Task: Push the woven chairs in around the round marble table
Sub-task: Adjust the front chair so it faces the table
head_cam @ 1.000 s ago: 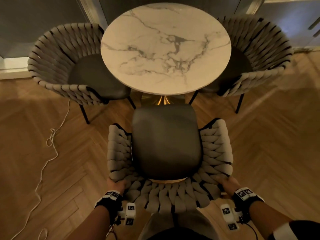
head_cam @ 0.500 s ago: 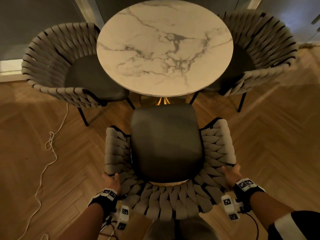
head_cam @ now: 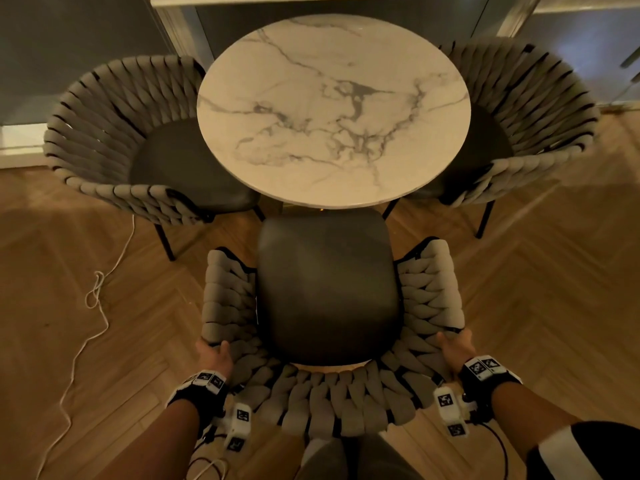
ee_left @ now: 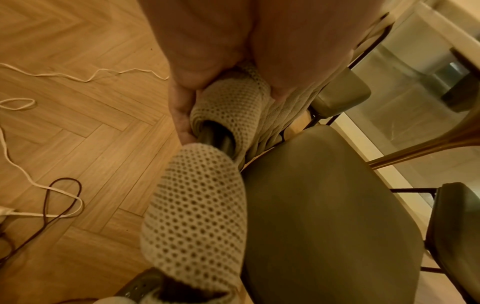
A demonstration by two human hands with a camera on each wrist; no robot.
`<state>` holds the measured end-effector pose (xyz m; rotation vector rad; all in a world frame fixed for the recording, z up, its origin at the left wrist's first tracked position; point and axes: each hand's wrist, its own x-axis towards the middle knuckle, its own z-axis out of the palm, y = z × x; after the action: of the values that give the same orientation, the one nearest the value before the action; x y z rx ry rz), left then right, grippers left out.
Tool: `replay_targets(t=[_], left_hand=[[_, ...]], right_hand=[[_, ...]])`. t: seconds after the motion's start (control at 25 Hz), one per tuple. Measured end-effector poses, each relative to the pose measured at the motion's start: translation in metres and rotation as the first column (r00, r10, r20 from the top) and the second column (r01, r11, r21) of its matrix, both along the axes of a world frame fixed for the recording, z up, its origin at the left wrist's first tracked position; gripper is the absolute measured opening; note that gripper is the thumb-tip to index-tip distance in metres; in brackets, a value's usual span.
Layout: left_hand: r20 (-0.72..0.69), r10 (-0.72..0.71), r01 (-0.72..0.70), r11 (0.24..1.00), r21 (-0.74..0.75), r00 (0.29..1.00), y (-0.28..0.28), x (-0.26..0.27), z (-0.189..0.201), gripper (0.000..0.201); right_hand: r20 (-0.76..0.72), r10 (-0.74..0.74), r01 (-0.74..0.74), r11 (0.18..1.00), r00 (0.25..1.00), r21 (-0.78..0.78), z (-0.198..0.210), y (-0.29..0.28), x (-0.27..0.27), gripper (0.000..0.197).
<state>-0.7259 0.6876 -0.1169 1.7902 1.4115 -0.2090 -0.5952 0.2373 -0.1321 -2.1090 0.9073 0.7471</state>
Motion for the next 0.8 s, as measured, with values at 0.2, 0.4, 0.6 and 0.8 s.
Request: replay_targets(t=[0.2, 0.4, 0.6, 0.8], left_hand=[[-0.019, 0.001, -0.001, 1.000, -0.020, 1.000, 0.006, 0.008, -0.003, 0.052], [-0.052, -0.027, 0.023, 0.998, -0.064, 0.998, 0.018, 0.022, -0.007, 0.061], [-0.089, -0.060, 0.057, 0.998, -0.039, 0.994, 0.006, 0.014, -0.003, 0.063], [-0.081, -0.051, 0.042, 0.993, -0.112, 0.995, -0.012, 0.002, -0.011, 0.066]], right_hand=[[-0.043, -0.001, 0.000, 1.000, 0.999, -0.028, -0.003, 0.004, 0.011, 0.052], [-0.041, 0.012, -0.017, 0.994, 0.999, -0.105, -0.007, 0.012, 0.021, 0.054], [-0.086, 0.031, -0.040, 0.994, 0.996, -0.104, -0.005, 0.001, 0.016, 0.056], [-0.143, 0.065, -0.079, 0.992, 0.988, -0.096, 0.001, -0.022, 0.013, 0.047]])
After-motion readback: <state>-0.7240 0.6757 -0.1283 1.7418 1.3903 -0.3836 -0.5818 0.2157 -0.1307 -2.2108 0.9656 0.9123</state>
